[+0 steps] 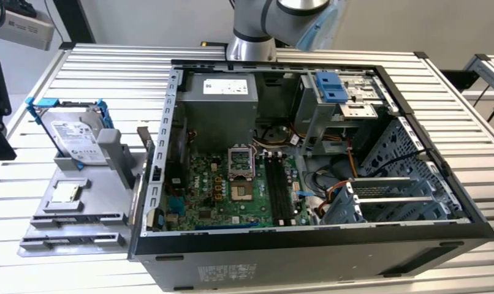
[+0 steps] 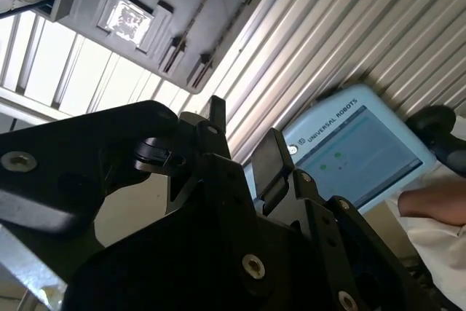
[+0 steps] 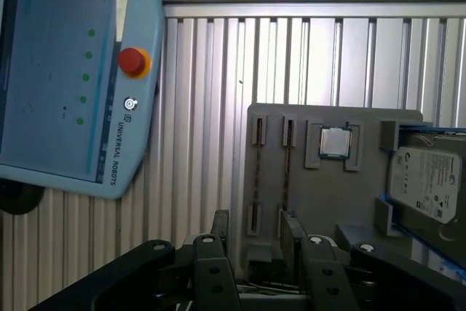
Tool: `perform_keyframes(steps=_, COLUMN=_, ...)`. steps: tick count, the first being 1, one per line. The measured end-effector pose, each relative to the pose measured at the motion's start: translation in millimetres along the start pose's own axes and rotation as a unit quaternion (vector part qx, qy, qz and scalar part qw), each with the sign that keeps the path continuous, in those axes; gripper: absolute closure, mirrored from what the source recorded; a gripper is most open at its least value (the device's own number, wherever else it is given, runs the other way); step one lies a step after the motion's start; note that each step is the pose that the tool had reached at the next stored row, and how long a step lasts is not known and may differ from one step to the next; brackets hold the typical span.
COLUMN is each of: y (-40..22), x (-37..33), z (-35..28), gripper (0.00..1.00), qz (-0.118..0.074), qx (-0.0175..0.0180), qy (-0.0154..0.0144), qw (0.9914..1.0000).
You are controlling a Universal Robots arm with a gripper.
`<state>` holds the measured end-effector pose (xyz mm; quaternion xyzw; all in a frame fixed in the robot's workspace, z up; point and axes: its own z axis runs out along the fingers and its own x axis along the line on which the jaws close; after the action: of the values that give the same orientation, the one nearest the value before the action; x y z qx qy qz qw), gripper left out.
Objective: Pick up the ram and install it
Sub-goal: 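Pick up the ram and move it above insertion slot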
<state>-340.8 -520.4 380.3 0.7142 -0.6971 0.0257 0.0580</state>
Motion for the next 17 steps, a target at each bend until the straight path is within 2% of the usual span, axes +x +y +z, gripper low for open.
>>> perform_keyframes(steps=17, y=0.0, x=0.0, z=0.0, gripper=0.00, qz=-0.030, qx=0.0036, qy=0.0017, qw=0.99954)
